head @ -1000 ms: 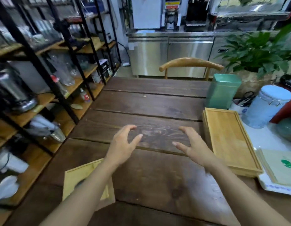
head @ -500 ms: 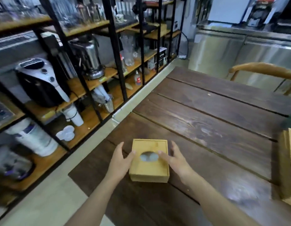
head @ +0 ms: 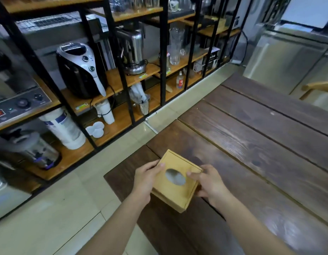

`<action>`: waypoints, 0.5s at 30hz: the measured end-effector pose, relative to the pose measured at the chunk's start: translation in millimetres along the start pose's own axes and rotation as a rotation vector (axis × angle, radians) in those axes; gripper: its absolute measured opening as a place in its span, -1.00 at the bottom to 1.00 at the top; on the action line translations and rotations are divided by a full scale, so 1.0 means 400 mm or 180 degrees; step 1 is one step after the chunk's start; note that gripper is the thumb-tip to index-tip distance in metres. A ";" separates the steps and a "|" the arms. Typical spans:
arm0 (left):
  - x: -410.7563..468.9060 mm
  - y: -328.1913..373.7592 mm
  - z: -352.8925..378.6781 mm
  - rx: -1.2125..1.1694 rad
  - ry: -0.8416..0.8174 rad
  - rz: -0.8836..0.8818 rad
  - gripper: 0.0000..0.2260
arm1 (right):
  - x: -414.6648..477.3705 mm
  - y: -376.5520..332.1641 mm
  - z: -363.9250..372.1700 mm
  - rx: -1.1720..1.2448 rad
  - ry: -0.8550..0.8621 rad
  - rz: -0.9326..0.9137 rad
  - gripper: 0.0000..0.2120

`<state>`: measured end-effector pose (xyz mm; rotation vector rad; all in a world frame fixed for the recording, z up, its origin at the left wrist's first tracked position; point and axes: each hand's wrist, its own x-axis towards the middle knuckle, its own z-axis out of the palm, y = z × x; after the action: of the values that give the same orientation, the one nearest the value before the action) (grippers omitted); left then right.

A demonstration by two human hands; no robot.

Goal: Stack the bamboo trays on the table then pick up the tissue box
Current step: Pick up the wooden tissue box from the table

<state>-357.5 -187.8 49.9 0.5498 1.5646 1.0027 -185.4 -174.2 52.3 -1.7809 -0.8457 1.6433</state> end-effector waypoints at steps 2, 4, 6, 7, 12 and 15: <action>0.022 0.026 -0.048 0.0133 0.0118 0.0095 -0.86 | -0.012 -0.001 0.044 0.0032 -0.0062 0.0031 -0.67; 0.044 0.048 -0.095 0.0193 0.0195 0.0137 -0.97 | -0.014 0.001 0.090 0.0043 -0.0116 0.0081 -0.62; 0.058 0.062 -0.141 0.0230 0.0203 0.0148 -0.97 | -0.017 -0.001 0.134 0.0035 -0.0235 0.0108 -0.68; 0.064 0.066 -0.162 0.0246 0.0205 0.0141 -0.92 | -0.017 -0.002 0.153 0.0020 -0.0294 0.0100 -0.74; 0.105 0.071 -0.230 0.0174 0.0259 0.0163 -0.85 | -0.005 -0.016 0.224 -0.0043 -0.0336 -0.0079 -0.77; 0.123 0.070 -0.243 0.0171 0.0288 0.0219 -0.95 | 0.003 -0.028 0.235 -0.0043 -0.0391 -0.0118 -0.80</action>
<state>-467.2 -163.3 45.4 0.6062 1.6662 1.0525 -279.9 -167.3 52.1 -1.6769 -0.9408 1.7409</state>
